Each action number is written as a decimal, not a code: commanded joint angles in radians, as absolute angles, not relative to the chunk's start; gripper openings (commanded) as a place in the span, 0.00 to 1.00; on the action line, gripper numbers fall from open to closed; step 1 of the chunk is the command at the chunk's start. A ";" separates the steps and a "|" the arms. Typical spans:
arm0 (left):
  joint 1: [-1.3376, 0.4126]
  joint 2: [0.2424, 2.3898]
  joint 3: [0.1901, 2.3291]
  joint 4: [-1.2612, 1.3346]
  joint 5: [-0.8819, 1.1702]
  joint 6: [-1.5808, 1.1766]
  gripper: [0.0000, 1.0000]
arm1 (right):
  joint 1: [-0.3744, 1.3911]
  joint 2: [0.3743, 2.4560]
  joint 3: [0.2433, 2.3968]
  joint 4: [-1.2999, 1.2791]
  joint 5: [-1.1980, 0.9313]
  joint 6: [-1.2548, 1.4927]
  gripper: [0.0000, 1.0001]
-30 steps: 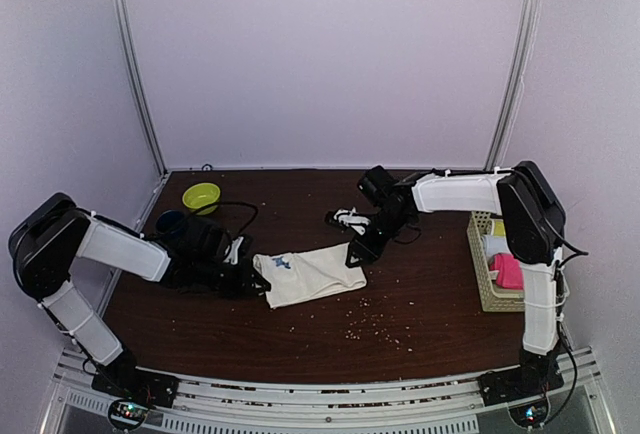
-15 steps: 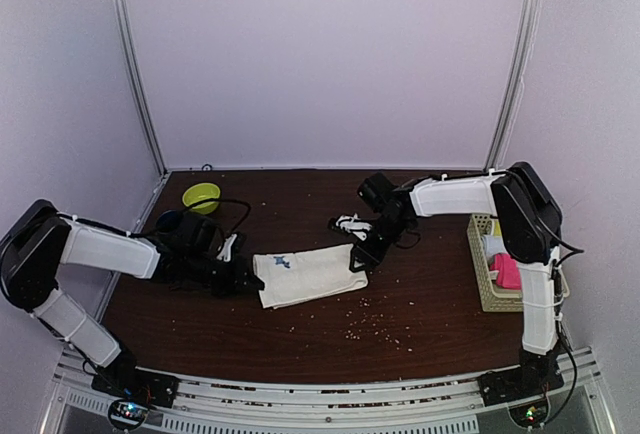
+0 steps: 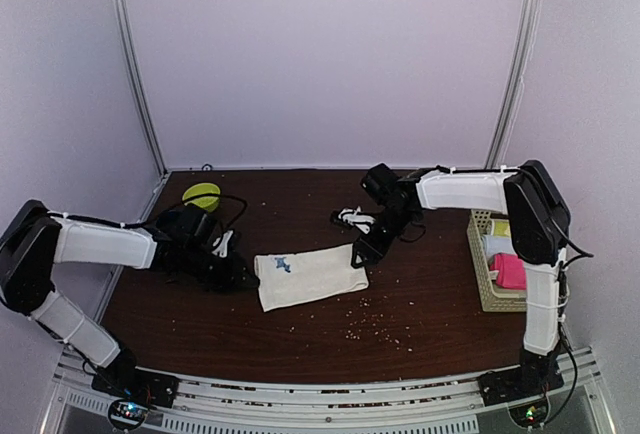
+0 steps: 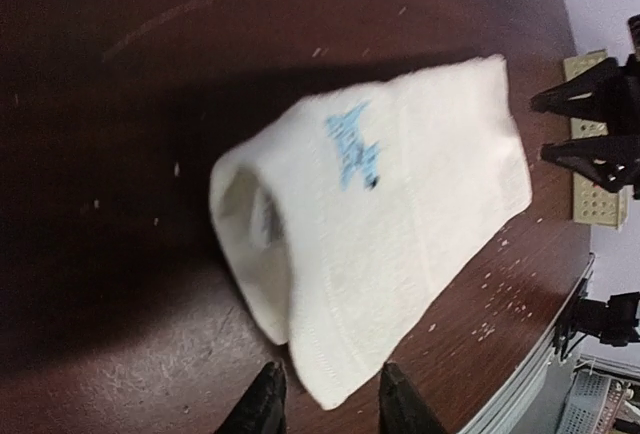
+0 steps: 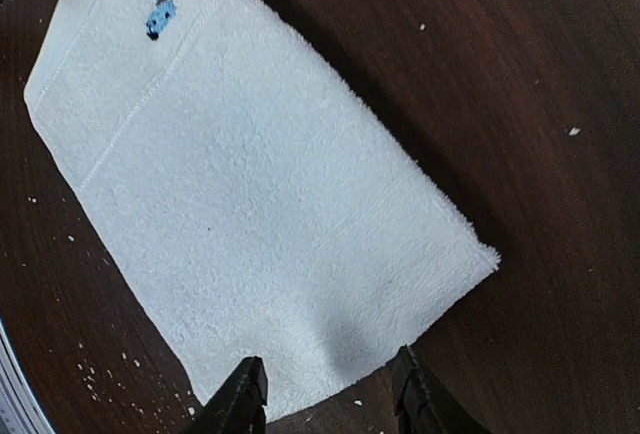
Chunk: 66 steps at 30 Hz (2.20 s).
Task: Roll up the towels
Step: Smooth out the towel at the center of the board, then move the towel to the center of the board.
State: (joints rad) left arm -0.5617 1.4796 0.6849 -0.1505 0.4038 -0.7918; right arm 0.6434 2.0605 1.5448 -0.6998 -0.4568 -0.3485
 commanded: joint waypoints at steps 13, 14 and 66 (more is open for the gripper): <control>-0.541 1.714 0.868 0.024 0.411 -0.684 0.10 | 0.631 2.230 1.764 -0.724 -0.415 -0.354 0.38; -0.533 1.731 0.857 0.048 0.399 -0.680 0.09 | 0.631 2.228 1.746 -0.713 -0.407 -0.354 0.37; -0.978 1.690 0.892 0.227 0.229 -0.244 0.32 | 0.640 2.443 1.985 -0.629 -0.656 -0.163 0.26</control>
